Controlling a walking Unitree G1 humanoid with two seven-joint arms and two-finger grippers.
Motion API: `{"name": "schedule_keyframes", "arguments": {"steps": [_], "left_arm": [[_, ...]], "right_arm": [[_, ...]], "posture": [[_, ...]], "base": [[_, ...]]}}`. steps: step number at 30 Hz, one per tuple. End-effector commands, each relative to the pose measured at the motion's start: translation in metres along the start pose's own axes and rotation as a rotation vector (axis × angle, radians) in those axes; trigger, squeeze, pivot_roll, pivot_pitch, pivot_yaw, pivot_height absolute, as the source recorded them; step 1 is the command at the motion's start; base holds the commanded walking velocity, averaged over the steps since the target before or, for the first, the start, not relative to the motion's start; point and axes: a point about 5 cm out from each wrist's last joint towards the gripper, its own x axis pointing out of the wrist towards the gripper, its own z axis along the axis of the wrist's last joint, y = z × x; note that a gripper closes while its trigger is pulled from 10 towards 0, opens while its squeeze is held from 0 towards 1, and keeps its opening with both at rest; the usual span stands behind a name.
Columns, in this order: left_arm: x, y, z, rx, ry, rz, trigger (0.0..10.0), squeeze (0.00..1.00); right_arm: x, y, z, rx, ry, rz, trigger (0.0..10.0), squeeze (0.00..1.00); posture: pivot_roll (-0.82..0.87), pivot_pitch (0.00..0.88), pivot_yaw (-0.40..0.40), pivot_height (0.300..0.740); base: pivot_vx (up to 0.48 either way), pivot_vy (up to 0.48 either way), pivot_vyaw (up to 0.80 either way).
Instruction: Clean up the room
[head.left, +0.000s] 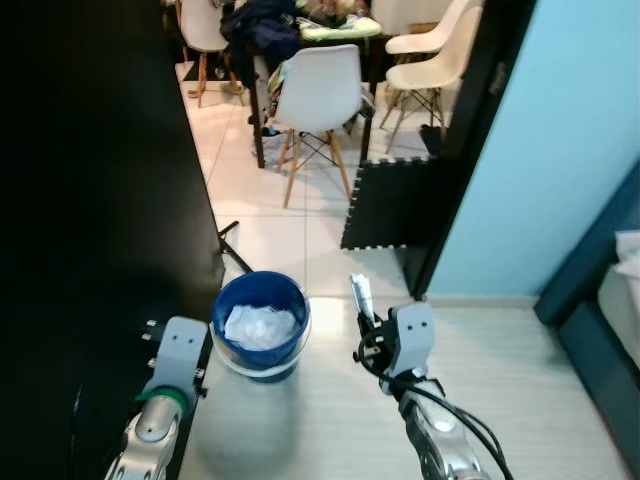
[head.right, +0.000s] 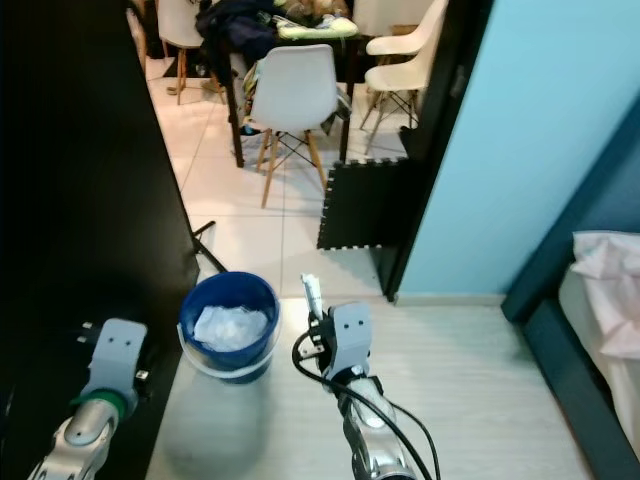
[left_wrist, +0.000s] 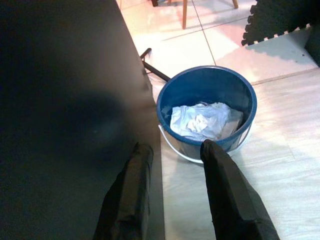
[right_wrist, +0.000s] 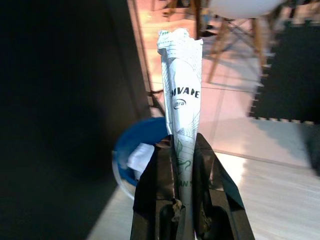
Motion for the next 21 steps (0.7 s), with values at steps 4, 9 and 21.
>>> {"name": "schedule_keyframes", "arguments": {"steps": [4, 9, 21], "left_arm": [[-0.0020, -0.0068, 0.0016, -0.013, -0.013, -0.054, 10.0, 0.00], [-0.0005, -0.0098, 0.0051, -0.028, -0.025, -0.085, 10.0, 0.00], [-0.0003, -0.0087, 0.0070, -0.029, -0.035, -0.092, 10.0, 0.00]], "right_arm": [[-0.0036, 0.0005, -0.0049, 0.010, 0.016, -0.004, 10.0, 0.00], [-0.0030, 0.0015, -0.0049, 0.008, 0.017, -0.001, 10.0, 0.00], [-0.0034, 0.0033, -0.0061, 0.006, 0.023, 0.001, 10.0, 0.00]], "posture": [[-0.10, 0.050, 0.083, 0.740], [-0.10, 0.051, 0.082, 0.740], [-0.10, 0.055, 0.084, 0.740]], "base": [[0.000, 0.000, 0.00], [0.000, 0.000, 0.00], [0.254, 0.000, 0.00]]}}
